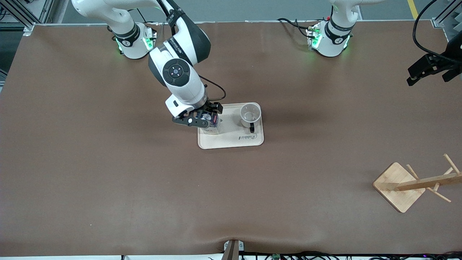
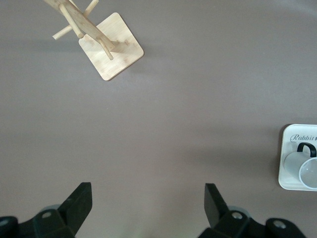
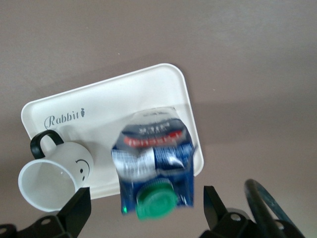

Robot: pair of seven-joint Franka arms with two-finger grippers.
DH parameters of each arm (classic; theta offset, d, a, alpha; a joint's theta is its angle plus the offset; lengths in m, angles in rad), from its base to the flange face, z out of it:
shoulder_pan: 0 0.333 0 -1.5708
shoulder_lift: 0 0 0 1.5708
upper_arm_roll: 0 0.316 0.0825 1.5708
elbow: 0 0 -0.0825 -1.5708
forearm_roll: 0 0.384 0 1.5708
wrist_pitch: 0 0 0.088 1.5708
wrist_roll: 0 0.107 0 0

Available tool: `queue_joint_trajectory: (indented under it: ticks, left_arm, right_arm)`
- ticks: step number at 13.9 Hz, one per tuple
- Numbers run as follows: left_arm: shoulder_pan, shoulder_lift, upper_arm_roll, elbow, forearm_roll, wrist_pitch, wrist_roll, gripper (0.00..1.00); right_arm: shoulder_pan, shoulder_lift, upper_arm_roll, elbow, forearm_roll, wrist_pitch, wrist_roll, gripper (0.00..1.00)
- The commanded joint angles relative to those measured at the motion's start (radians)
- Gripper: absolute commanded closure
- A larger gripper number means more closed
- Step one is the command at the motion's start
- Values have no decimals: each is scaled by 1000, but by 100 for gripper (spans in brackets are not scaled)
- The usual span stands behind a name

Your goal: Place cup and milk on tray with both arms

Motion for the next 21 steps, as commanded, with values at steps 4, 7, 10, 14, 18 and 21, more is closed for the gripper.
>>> queue_joint_trajectory:
  ticks: [4,7,10,14,18,21]
  left_arm:
    - [-7,-5,-22,-9,-15,-15,3,0]
    - [-7,-4,-50,-13,-15,-15,-5,0]
    - [-2,2,-51,-12,-15,-15,10,0]
    - [-1,5,-51,-12,-17,-17,16,0]
    - [4,10,-50,-7,-32,-36,19,0]
    - [5,11,-47,-1,-31,-36,19,0]
  right_arm:
    - [-160,-13,4,183,3,-127,-76,0]
    - [-275,-66,4,184,3,-240,-221,0]
    - [-430,-122,4,177,-1,-360,-418,0]
    - [-684,-172,6,169,-23,-403,-697,0]
    - [-769,-263,3,100,-136,-409,-727,0]
    - [-801,-393,4,-33,-186,-395,-722,0]
